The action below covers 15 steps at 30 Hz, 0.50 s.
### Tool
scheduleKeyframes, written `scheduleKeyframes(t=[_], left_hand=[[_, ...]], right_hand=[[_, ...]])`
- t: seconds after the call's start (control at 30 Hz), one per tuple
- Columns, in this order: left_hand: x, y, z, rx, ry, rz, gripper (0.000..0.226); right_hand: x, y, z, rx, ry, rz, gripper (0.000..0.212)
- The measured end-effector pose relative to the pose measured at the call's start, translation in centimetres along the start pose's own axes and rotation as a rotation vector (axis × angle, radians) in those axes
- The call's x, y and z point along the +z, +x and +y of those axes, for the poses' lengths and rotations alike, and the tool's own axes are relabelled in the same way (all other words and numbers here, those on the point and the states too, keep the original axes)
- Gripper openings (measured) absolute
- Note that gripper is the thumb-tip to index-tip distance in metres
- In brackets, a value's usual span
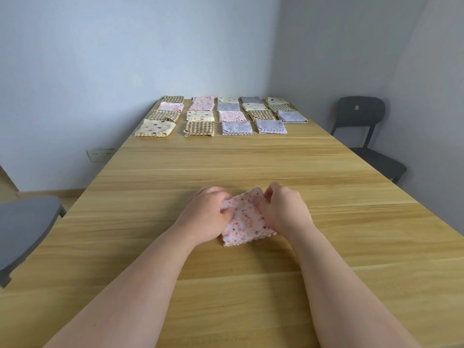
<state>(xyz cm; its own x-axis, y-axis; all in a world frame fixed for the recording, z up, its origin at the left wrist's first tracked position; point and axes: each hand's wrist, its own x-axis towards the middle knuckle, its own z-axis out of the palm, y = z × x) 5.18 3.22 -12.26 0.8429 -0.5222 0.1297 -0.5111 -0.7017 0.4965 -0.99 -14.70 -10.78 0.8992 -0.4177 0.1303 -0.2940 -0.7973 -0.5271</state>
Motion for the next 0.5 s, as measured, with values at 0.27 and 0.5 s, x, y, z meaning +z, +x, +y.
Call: scheduleKeyframes(t=[0.27,0.5], left_hand=[[-0.67,-0.06,0.22,-0.099,-0.270,0.037,0.058],[-0.98,-0.35,0.51,-0.097,-0.330,0.078,0.018]], right_hand=[[-0.59,-0.04,-0.62,-0.098,0.526,-0.035,0.021],[-0.84,-0.09,0.31,-0.101,0.650,-0.099,0.011]])
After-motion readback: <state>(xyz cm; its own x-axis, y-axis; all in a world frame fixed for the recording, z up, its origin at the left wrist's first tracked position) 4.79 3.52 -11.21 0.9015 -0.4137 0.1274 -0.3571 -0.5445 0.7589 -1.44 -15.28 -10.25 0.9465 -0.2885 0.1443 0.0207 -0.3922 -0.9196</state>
